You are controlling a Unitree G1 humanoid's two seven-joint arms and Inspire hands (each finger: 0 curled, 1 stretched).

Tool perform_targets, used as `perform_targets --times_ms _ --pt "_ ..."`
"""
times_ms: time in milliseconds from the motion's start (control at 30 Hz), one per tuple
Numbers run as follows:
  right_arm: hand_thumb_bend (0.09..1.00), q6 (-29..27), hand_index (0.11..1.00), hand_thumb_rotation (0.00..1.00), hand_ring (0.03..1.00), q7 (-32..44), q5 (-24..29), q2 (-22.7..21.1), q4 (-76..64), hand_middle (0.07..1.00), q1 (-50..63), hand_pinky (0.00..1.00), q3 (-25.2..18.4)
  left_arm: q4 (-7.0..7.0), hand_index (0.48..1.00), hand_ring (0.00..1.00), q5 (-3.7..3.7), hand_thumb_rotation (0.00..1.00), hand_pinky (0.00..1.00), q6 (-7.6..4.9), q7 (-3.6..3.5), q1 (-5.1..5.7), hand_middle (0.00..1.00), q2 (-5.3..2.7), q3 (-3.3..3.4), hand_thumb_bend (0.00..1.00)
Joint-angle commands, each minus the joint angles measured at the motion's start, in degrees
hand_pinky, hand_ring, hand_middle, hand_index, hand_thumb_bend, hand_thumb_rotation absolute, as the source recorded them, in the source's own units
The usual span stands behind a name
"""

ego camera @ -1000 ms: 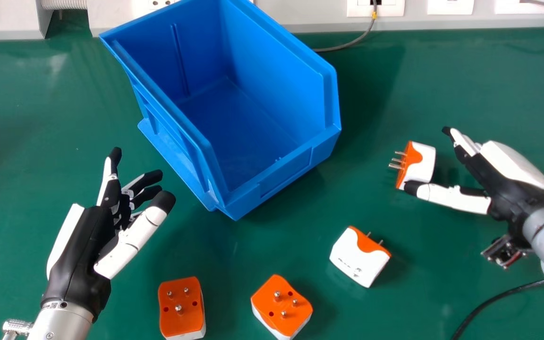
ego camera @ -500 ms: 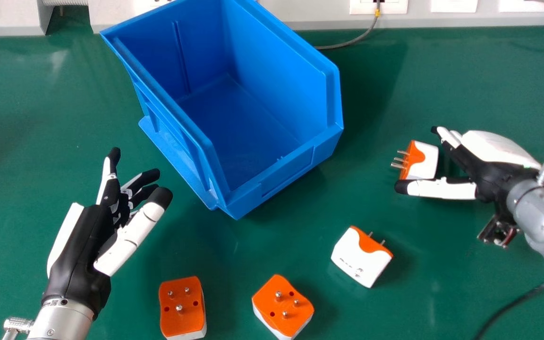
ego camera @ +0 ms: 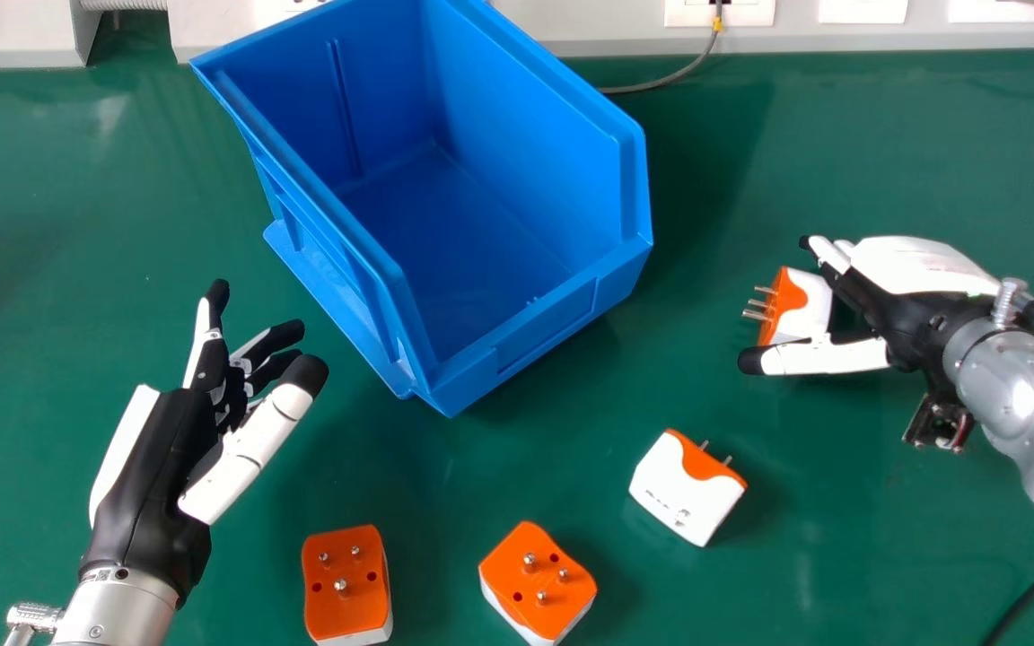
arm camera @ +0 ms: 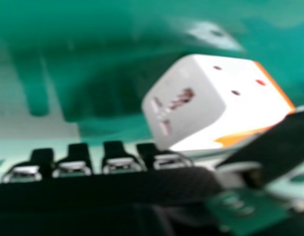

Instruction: Pick all objects and put in blue box

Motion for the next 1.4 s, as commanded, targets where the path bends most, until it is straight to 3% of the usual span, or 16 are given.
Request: perform_targets --times_ms 0,400,667,1033,1367 --pt "0.610 -0.48 1.000 0.87 1.000 -0.94 -0.77 -1.32 0.30 1.000 -2.41 1.00 0.49 -1.60 0.942 0.89 -0.79 0.69 0.81 -0.26 -0.03 0.32 0.90 0.08 0.40 0.74" --pt "0.578 -2.05 1.000 0.82 1.000 -1.35 -4.24 -1.98 1.39 1.000 -4.16 1.00 4.19 -3.54 0.944 0.89 -0.51 0.69 0.81 0.20 0.06 1.56 0.90 0.18 0.37 0.74" --pt "0.571 -2.57 1.000 0.78 1.000 -1.89 -4.40 -1.53 2.17 1.000 -4.70 1.00 4.65 -4.08 0.945 0.89 -0.55 0.70 0.81 0.24 0.06 2.14 0.90 0.21 0.46 0.76" --pt "0.520 -2.25 1.000 0.63 1.000 -1.66 -5.25 -1.50 2.47 1.000 -5.83 1.00 5.63 -5.00 0.946 0.89 -0.78 0.70 0.81 0.53 -0.12 2.82 0.90 0.20 0.55 0.76" --pt "0.475 -2.81 0.983 0.52 1.000 -1.98 -7.11 -1.79 2.93 1.000 -7.16 1.00 6.86 -6.19 0.946 0.89 -0.09 0.70 0.82 1.06 0.29 3.36 0.90 0.09 0.26 0.76"
